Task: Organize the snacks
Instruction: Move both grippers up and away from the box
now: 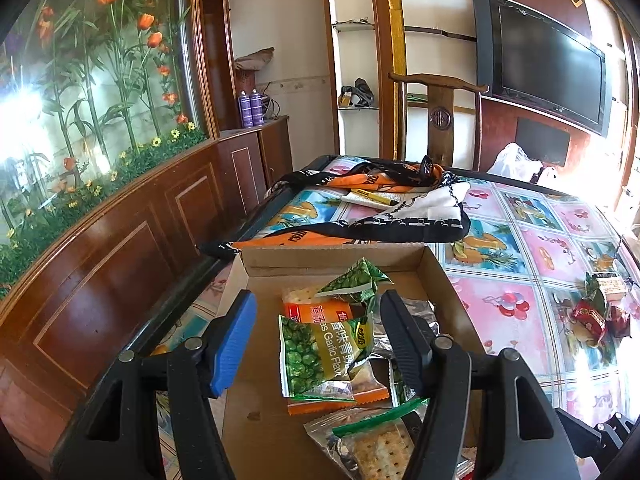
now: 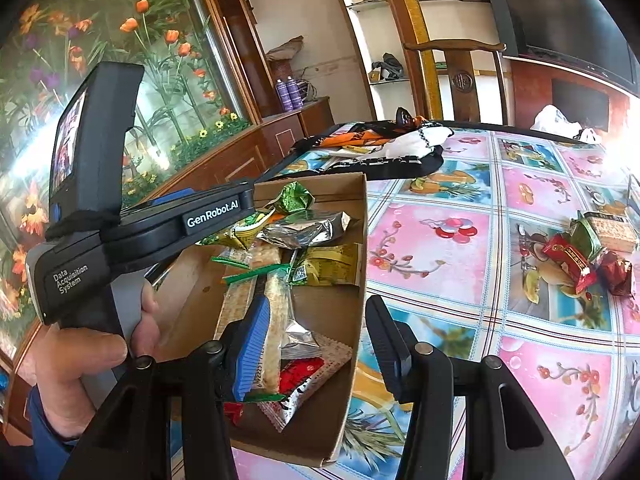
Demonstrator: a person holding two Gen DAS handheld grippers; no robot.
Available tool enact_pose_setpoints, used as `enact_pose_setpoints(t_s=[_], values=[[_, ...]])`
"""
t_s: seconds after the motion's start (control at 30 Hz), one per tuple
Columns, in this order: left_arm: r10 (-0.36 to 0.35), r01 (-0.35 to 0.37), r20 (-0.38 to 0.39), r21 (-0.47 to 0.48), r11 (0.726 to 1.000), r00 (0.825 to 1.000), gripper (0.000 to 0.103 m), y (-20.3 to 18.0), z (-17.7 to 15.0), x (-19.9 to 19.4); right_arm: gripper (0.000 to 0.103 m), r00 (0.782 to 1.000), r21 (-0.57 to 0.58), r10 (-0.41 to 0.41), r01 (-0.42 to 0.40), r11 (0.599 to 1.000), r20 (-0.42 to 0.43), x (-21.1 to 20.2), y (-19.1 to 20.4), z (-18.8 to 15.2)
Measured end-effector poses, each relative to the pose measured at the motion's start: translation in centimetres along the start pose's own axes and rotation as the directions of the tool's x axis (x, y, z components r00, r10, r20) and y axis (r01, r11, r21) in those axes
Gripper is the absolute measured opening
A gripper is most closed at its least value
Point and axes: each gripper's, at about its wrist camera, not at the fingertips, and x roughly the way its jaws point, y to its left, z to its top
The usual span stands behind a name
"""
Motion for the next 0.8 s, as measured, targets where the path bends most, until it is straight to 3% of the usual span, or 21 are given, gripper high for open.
enact_pose_setpoints(t_s=[0.43, 0.63, 0.7, 0.8], values=[[0.006, -0.006, 0.027, 0.027, 1.0, 1.0, 0.067, -1.3, -0.8, -0.5, 0.055, 0.999, 0.045, -0.038, 0.037, 0.998, 0.009, -0.6, -2.2, -0.1], [-0.055, 0.059, 0.093, -0.049, 0.997, 0.994, 0.071, -0.9, -2.0, -3.4, 0.056, 0.998, 0.09, -0.069, 0.068, 0.994, 0.008, -1.2, -4.2, -0.3], [-0.072, 0.083, 0.132, -0.081, 0.993, 0.989, 0.086, -0.6, -3.1, -5.3, 0.056, 0.996, 0.1, -0.083, 0.082, 0.992, 0.012, -1.6, -4.8, -0.3], [-0.074, 0.091, 0.178, -0.088, 0.992, 0.981, 0.095, -0.9, -5.1, -7.8, 0.063, 0.994, 0.096, -0.104, 0.101, 0.99, 0.024, -2.4, -5.3, -0.7]])
